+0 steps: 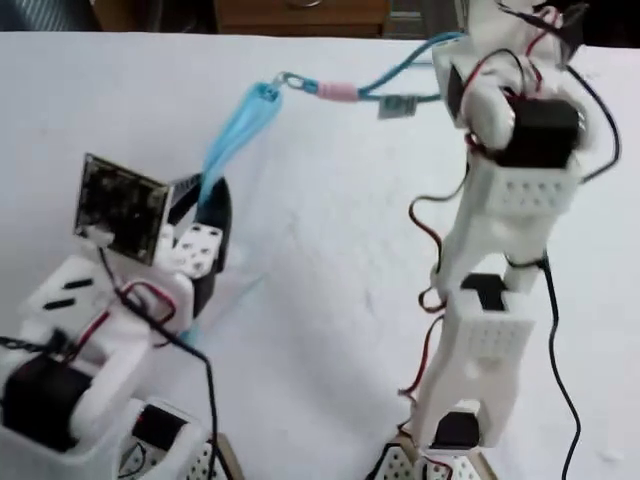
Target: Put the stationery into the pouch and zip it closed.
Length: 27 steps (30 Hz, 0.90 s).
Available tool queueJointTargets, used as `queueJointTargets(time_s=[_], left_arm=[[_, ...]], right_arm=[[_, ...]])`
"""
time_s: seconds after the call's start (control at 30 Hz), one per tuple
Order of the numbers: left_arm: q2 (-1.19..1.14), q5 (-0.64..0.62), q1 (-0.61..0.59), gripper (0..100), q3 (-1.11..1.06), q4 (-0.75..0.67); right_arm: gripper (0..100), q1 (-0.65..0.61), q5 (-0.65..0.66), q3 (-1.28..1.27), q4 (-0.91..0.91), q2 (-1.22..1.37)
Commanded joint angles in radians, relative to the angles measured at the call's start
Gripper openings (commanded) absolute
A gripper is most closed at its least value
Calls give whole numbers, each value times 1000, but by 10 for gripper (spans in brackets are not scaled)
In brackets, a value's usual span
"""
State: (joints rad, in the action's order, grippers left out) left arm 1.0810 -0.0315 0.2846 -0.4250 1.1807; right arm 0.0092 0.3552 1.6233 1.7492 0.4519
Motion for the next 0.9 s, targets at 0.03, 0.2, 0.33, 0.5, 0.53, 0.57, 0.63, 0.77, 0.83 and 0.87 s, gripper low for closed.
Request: queueJointTargets(time_s=[0.03, 0.2, 0.33, 0.5, 0.53, 0.57, 0.63, 0.77, 0.83, 0.87], left_arm=[[12, -3, -7, 24, -60, -140], [10, 2, -7, 24, -101, -186], [10, 3, -12, 24, -109, -204], [4, 5, -15, 24, -109, -204], [-10, 5, -15, 24, -104, -204], [-27, 5, -15, 24, -100, -203], [-64, 5, -15, 24, -98, -207], [-136, 6, -15, 24, -98, -219], [-174, 26, -24, 24, -98, -218], [-193, 49, -35, 24, -98, -219]], right_arm=[[395, -76, 6, -44, 24, -220], [365, -334, -2, -247, 24, -478], [365, -476, -2, -605, 24, -714], [368, -478, 5, -1103, 21, -1066], [368, -478, 5, -1194, 19, -1142], [368, -478, 5, -1277, 19, -1218], [368, -478, 5, -1432, 19, -1357], [367, -478, -14, -1676, 21, -1606], [367, -478, -80, -1771, 19, -1704], [367, -479, -126, -1812, 19, -1748]])
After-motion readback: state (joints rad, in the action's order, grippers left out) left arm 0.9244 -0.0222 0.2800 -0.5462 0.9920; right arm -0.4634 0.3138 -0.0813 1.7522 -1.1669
